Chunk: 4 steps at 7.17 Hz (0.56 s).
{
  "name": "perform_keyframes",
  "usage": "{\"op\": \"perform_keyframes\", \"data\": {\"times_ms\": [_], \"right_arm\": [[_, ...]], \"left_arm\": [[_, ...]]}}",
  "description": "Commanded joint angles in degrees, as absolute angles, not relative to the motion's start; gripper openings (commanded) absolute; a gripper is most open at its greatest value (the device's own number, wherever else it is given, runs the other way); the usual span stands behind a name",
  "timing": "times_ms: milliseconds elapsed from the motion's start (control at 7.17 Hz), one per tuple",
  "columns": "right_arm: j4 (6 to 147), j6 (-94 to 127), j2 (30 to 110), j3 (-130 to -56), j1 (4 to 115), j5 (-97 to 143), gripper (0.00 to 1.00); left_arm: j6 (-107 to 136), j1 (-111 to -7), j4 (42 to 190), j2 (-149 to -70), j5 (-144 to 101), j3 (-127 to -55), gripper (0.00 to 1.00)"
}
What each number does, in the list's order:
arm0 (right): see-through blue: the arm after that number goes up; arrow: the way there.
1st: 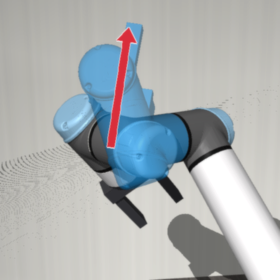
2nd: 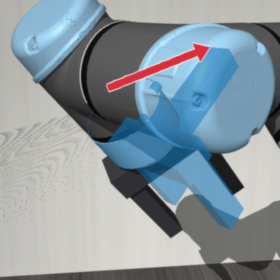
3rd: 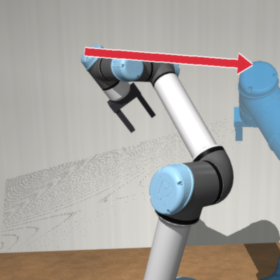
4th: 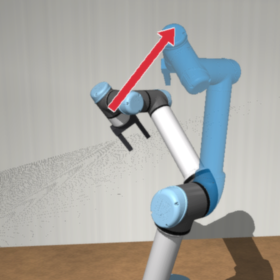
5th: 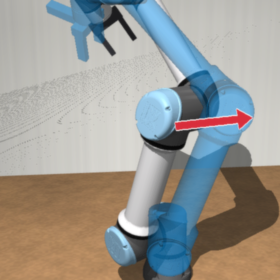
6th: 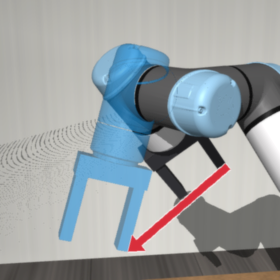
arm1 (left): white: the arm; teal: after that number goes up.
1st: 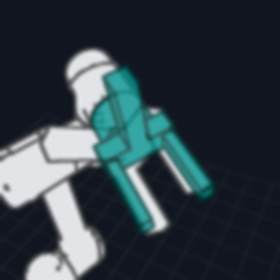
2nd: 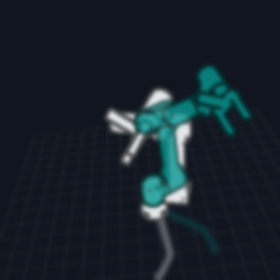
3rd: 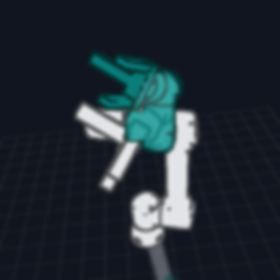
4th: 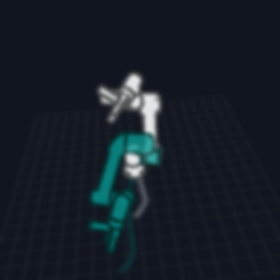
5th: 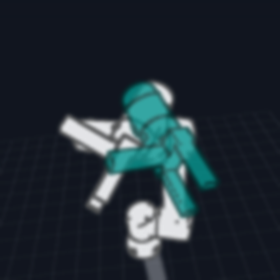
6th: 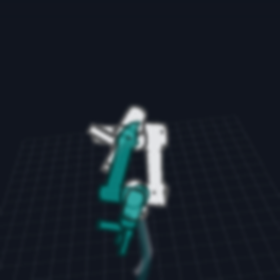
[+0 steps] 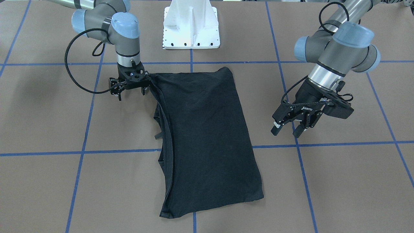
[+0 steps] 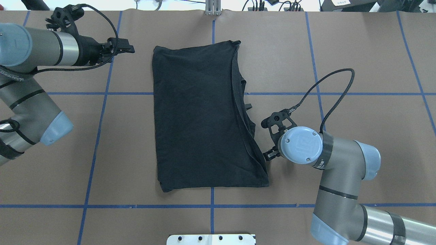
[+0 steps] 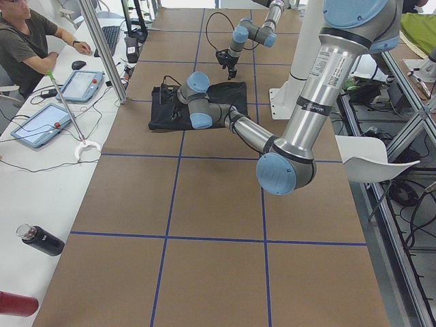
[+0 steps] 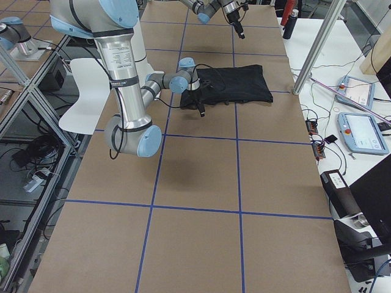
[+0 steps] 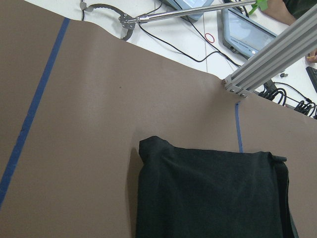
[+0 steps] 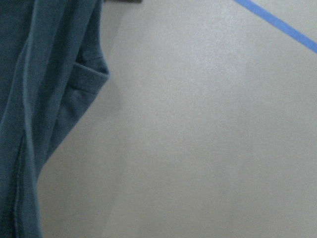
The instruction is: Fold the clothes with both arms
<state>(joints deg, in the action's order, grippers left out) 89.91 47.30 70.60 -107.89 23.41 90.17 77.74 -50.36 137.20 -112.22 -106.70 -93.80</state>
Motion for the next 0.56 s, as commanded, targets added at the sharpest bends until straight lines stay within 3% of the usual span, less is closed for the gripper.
{"op": "perform_keyframes", "data": {"times_ms": [0,419], "right_arm": [[90.3,47.0,68.7,-109.2,25.2,92.6,0.99],[90.1,47.5,63.4,-106.4,22.1,90.3,0.99]], "left_arm": [[77.8,-50.4,137.2,-112.2,-106.7,-94.0,1.00],[77.8,-50.4,137.3,-112.1,-106.7,-94.0,1.00]]}}
